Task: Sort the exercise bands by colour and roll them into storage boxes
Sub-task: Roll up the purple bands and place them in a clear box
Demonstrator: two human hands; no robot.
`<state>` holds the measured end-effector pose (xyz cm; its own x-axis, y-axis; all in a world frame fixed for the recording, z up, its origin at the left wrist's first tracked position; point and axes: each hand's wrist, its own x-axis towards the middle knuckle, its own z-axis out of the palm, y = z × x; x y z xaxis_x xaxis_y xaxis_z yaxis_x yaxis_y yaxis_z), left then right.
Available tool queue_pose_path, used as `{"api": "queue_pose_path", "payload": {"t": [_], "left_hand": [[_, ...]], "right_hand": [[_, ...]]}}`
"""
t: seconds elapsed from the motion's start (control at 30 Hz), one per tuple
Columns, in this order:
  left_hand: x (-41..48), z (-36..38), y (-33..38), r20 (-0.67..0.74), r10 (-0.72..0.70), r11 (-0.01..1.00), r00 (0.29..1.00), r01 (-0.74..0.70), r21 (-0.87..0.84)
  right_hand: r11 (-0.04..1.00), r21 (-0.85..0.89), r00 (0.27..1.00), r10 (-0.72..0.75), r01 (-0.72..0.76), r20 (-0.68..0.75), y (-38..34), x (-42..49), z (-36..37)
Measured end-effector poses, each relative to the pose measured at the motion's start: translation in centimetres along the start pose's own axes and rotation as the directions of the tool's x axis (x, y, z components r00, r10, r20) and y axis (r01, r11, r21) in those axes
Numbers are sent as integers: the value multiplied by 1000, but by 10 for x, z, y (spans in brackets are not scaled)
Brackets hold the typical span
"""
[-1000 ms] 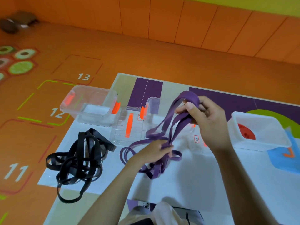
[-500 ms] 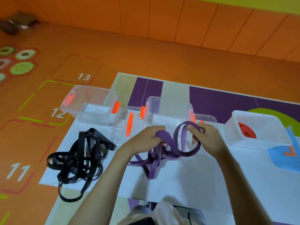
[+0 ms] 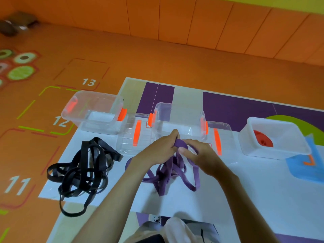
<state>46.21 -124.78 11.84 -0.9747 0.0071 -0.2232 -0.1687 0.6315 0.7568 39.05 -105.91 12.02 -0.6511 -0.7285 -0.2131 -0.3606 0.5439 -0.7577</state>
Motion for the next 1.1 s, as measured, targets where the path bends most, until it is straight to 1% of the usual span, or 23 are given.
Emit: {"api": "queue_pose_path", "payload": {"t": [0.07,0.1,0.13,0.17,0.2,0.27,0.3,0.33,0.37,0.43,0.5,0.57,0.6,0.67,0.73,0.8,0.87,0.93,0.97,1.03,1.07,1.1], "left_hand": [[3,-1,-2,-118,71,974,991,-43,221],[2,-1,-2,-161,109,948,981,-54,315],[1,1,-3,-193,126,936,973,-52,349],[0,3,-3,-218,125,941,968,-46,335],[-2,5,-6,-234,96,957,968,-25,289],[-7,10,-15,-235,-1,993,972,28,112],[-12,12,-22,-194,-33,999,980,35,9],[-18,15,-32,-121,-65,994,991,53,-100],[-26,20,-45,-31,-107,976,994,99,-194],[-40,40,-77,107,-235,931,966,256,-260],[-48,71,-103,144,-377,882,915,402,-247],[-47,99,-114,122,-470,856,874,485,-177],[-45,110,-116,88,-500,856,862,507,-104],[-40,127,-120,-25,-525,849,851,526,45],[-38,133,-123,-102,-516,841,850,526,125],[-37,135,-118,-99,-522,844,847,530,84],[-39,134,-117,-136,-525,846,840,533,26],[-42,131,-124,-193,-521,843,831,536,32],[-44,130,-128,-214,-508,846,834,530,59],[-51,126,-134,-233,-453,866,861,487,113],[-55,122,-136,-229,-428,877,874,463,130],[-59,118,-136,-222,-405,885,887,442,149]], "right_hand": [[993,110,998,42,-47,48,0,4,2],[994,99,999,34,-38,41,3,5,3],[998,60,999,18,-19,26,5,6,6],[999,31,1000,11,-11,4,7,7,8],[1000,12,1000,14,-13,-20,8,8,10],[999,30,997,47,-46,-62,13,12,13],[996,56,994,73,-68,-80,15,13,12],[992,92,990,100,-91,-99,18,14,12],[982,145,984,139,-121,-116,20,14,12],[937,303,962,226,-173,-150,21,13,16],[876,449,950,272,-178,-154,19,13,21],[834,526,945,288,-168,-154,16,15,24],[815,552,941,305,-178,-146,15,16,26],[778,590,930,347,-216,-118,14,19,28],[757,608,924,370,-241,-93,11,21,31],[741,625,917,386,-244,-101,11,20,33],[715,656,898,421,-242,-128,12,20,34],[630,741,864,483,-234,-139,17,19,36],[556,801,843,522,-222,-129,20,19,37],[345,920,792,608,-189,-65,26,20,39],[234,959,766,643,-158,-31,28,20,41],[148,981,740,672,-123,-8,30,21,42]]}}
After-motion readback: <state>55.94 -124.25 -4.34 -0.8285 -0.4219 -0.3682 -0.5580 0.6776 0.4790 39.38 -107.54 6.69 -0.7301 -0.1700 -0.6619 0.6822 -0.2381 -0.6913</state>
